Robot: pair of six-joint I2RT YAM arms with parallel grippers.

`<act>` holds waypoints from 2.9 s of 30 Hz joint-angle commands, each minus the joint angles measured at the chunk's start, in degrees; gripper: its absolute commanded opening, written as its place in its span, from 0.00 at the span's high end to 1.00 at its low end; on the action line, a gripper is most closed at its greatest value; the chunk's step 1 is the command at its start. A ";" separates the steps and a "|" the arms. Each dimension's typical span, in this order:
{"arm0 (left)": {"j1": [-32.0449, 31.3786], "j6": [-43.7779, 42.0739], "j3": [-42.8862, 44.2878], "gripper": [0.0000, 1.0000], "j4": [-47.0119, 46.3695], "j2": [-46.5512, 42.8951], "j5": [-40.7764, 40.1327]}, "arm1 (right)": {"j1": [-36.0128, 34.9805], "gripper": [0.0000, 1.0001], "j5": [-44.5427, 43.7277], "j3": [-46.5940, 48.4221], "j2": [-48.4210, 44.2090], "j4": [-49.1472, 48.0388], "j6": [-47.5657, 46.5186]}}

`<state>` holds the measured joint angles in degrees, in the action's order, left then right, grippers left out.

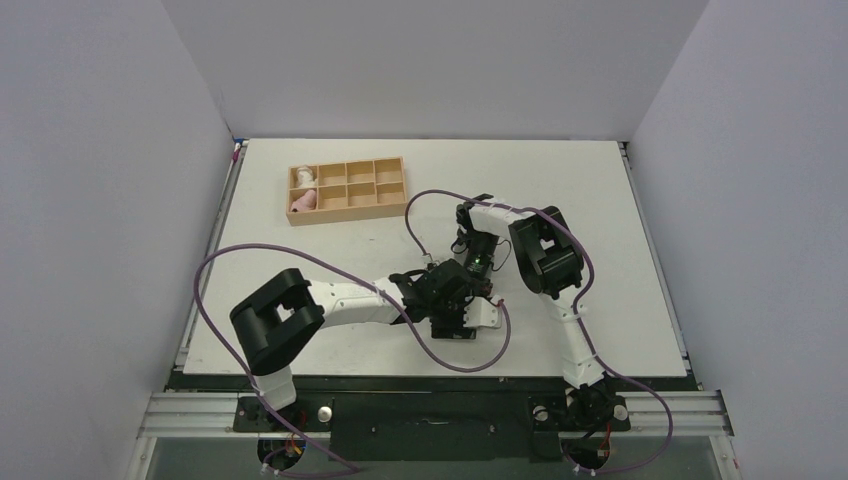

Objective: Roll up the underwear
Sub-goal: Roll the underwear to the center of the board.

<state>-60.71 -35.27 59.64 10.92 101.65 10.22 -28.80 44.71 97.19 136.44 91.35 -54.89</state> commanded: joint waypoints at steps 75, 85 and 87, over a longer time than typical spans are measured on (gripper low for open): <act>22.32 6.04 55.85 1.00 60.56 50.08 53.87 | 5.23 0.46 -20.10 -43.37 -64.76 -52.24 26.14; 22.69 7.69 63.87 1.00 67.02 55.69 54.76 | -7.94 0.45 -33.36 -46.54 -59.91 -56.77 23.15; 22.80 8.42 64.11 1.00 67.07 56.07 55.11 | -9.35 0.45 -34.57 -46.45 -58.00 -57.69 22.25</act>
<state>-37.91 -25.69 122.78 77.91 154.74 71.02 -35.64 16.45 50.92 75.50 37.95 -30.41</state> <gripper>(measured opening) 0.053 0.551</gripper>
